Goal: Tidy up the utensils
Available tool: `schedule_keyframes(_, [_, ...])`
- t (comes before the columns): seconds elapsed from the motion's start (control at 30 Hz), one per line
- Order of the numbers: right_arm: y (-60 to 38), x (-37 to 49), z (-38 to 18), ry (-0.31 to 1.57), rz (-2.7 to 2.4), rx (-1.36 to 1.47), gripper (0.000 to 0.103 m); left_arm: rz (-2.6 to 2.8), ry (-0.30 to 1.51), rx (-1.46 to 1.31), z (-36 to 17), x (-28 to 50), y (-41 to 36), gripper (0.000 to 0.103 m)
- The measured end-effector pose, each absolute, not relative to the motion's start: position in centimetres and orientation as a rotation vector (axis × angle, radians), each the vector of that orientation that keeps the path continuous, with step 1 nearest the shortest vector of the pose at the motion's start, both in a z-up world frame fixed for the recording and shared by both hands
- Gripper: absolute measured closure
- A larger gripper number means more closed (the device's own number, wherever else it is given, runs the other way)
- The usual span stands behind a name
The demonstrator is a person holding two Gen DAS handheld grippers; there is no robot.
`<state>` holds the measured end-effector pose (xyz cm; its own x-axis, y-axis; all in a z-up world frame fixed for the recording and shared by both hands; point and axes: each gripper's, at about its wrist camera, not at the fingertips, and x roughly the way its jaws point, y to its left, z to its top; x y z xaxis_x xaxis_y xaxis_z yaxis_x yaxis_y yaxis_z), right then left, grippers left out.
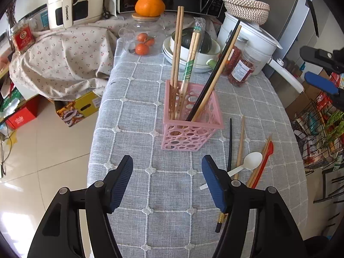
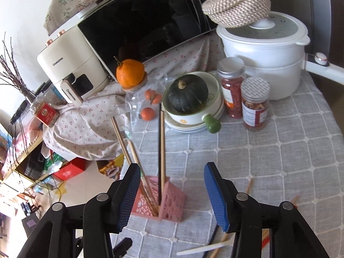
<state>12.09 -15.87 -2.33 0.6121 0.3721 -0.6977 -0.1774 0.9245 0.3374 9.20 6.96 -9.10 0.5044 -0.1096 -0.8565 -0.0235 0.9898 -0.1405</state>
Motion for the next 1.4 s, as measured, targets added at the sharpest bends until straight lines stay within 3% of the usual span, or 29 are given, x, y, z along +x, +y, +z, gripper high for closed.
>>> schedule_keyframes(0.6, [-24.3, 9.7, -11.3, 1.071, 0.159, 0.229, 0.027, -0.148, 1.139, 0.070, -12.4, 9.2, -0.1, 0.033])
schedule_keyframes(1.13, [-29.6, 10.3, -16.6, 1.229, 0.084, 0.195, 0.025, -0.434, 1.113, 0.340, -14.0, 9.2, -9.5, 0.033])
schedule_keyframes(1.27, [-30.5, 10.0, -16.7, 1.230, 0.087, 0.170, 0.025, -0.481, 1.103, 0.398, -14.4, 10.2, -11.9, 0.043])
schedule_keyframes(1.4, [-31.8, 9.9, -16.6, 1.223, 0.080, 0.175, 0.025, -0.548, 1.105, 0.435, -15.4, 11.6, -14.1, 0.044])
